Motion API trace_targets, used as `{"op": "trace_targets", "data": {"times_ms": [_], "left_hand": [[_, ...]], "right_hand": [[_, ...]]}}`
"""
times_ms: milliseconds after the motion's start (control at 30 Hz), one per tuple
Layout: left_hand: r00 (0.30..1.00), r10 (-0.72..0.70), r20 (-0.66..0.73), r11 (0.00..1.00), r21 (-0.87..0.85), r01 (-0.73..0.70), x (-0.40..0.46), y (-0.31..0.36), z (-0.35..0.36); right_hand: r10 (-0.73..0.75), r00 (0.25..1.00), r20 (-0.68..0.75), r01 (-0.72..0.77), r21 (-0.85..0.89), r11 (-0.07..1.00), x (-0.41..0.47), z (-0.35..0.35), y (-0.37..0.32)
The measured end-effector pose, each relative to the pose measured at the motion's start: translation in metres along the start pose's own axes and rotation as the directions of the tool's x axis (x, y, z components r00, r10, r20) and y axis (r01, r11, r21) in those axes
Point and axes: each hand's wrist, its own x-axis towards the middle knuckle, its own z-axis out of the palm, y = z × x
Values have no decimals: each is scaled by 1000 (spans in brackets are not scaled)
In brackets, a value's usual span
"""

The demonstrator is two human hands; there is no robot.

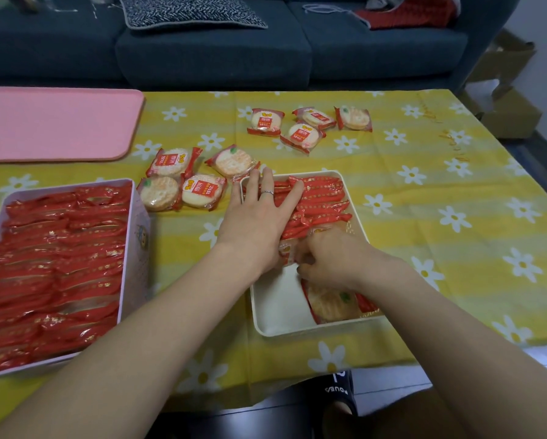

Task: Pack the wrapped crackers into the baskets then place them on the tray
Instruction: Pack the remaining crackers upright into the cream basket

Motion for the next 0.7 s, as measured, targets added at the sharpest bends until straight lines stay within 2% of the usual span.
{"op": "trace_targets", "data": {"times_ms": [133, 200, 300, 433, 600, 700], "left_hand": [[999, 9, 33, 1000, 15, -9, -2, -1, -2], [1000, -1, 16, 999, 33, 0, -2, 1, -3], [1000, -12, 12, 999, 31, 12, -1, 5, -2], [1000, -20, 14, 1000, 17, 20, -2, 3, -1], [993, -2, 115, 999, -54, 8, -5, -2, -14], [995, 35, 90, 993, -113, -25, -6, -5, -17]], "right_hand": [[-12, 1000, 20, 12, -29, 1000, -5, -3, -1], [-20, 1000, -25, 18, -43, 999, -11, -10, -3], [-65, 993, -96, 49, -163, 985, -23, -18, -6], [-42, 999, -33, 31, -266, 963, -28, -16, -9], [-71, 996, -61, 56, -225, 973, -26, -21, -10], [-63, 998, -19, 61, -60, 996, -31, -26, -9]]}}
